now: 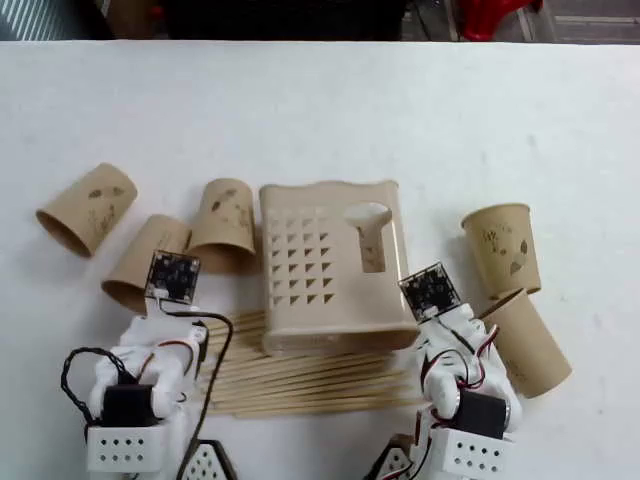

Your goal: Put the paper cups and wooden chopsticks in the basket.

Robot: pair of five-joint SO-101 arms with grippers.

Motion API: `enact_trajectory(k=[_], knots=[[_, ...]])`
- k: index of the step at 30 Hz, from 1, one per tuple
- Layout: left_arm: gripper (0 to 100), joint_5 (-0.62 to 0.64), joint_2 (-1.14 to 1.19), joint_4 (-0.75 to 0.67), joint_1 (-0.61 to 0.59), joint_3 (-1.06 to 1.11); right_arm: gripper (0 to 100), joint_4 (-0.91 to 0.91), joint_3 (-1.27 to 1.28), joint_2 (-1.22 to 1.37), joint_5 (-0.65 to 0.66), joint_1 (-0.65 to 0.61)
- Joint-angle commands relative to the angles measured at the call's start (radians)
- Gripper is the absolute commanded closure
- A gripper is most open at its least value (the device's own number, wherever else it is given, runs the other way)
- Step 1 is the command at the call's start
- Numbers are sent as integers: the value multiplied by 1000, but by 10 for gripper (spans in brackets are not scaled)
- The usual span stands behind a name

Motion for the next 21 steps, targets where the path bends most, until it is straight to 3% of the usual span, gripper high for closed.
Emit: enact_trajectory(k=[1, 21], knots=[[897, -6, 1, 3, 7, -2, 981, -16, 8, -4, -8, 13], [897, -6, 1, 3, 7, -2, 981, 38, 8, -4, -5, 8]])
